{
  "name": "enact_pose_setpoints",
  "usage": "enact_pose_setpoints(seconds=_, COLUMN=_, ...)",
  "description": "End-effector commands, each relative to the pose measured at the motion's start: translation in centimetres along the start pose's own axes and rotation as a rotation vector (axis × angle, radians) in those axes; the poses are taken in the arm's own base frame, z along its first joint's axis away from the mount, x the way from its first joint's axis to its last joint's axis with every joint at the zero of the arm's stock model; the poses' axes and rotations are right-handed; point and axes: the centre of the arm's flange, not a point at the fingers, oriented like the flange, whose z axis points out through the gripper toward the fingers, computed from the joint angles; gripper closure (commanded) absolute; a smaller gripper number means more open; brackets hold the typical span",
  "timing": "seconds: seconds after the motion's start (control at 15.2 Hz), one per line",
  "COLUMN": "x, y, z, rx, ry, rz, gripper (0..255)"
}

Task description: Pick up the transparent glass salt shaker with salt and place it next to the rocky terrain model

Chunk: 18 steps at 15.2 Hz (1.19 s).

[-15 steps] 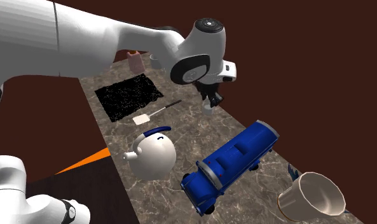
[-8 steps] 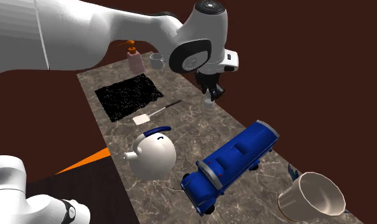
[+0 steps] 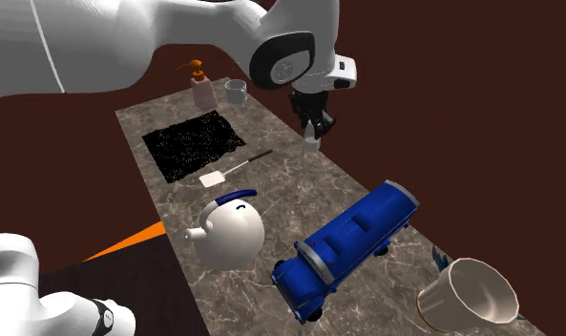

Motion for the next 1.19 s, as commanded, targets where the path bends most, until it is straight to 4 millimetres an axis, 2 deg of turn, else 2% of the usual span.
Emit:
enact_pose_setpoints(seconds=0.0, x=0.4, y=-2.4, z=0.4, rx=0.000, ry=0.000, rz=0.000, gripper=255)
enact_pose_setpoints(seconds=1.12, x=3.2, y=-24.4, z=3.7, rx=0.000, ry=0.000, rz=0.000, gripper=255)
